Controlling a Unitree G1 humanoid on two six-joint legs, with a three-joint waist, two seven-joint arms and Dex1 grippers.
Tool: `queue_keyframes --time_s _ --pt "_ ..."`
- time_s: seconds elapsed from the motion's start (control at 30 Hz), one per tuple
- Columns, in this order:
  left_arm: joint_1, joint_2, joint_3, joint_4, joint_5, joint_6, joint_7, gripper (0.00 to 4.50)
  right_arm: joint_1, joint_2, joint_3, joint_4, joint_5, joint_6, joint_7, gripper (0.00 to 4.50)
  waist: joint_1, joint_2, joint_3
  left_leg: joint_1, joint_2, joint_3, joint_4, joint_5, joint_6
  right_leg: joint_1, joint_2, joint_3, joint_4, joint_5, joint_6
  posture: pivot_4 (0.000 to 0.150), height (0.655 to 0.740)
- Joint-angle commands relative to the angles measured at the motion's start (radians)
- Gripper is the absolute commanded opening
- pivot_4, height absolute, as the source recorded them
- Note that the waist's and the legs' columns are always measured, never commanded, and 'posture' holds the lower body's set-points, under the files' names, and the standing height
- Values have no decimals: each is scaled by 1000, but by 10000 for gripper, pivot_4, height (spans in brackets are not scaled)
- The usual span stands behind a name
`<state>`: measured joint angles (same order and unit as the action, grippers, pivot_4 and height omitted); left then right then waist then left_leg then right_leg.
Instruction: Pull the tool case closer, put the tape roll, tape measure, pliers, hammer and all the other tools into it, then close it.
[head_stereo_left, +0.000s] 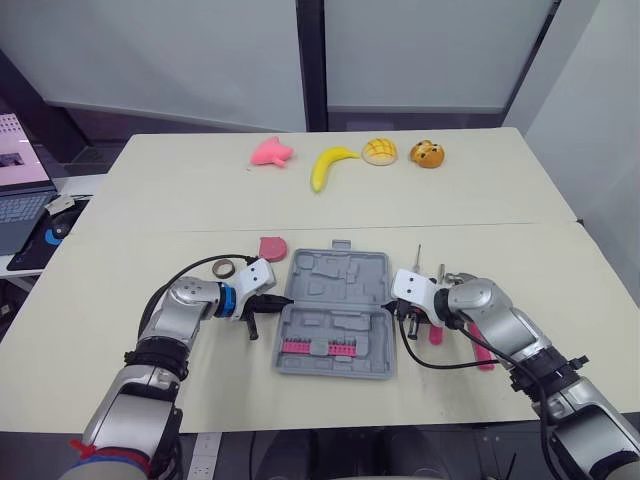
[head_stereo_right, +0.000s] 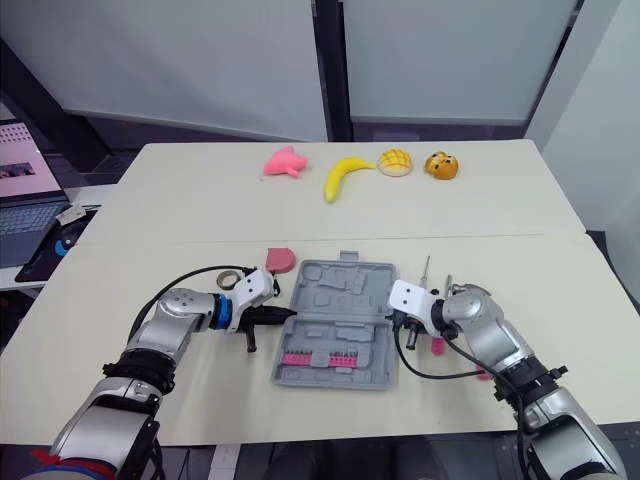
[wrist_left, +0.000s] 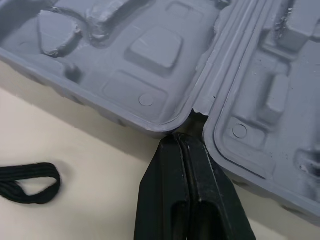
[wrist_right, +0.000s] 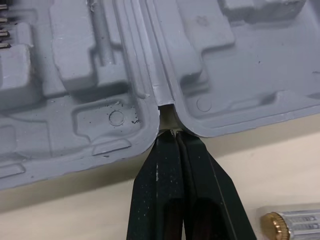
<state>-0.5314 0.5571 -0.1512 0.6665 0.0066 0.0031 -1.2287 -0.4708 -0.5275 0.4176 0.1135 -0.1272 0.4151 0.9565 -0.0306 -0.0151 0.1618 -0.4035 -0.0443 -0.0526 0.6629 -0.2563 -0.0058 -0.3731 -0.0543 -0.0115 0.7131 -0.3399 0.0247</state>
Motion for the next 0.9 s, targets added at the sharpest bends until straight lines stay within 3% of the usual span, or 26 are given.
queue_keyframes --time_s 0.03,0.4,0.9 --pt "50 24 -2 -122 -24 56 -15 0 10 12 2 -89 21 23 16 151 0 0 0 0 0 0 0 0 0 0 0 0 0 0 0 1500 7193" --pt "207 70 -4 -382 -64 203 -5 0 65 5 24 -207 32 102 55 151 1 0 0 0 0 -1 0 -2 3 0 0 1 0 0 0 1500 7193" --pt "296 69 -40 -543 -85 303 -14 0 131 -57 45 -335 63 184 117 151 2 0 0 0 0 0 0 -2 4 1 0 1 -1 0 0 1500 7193"
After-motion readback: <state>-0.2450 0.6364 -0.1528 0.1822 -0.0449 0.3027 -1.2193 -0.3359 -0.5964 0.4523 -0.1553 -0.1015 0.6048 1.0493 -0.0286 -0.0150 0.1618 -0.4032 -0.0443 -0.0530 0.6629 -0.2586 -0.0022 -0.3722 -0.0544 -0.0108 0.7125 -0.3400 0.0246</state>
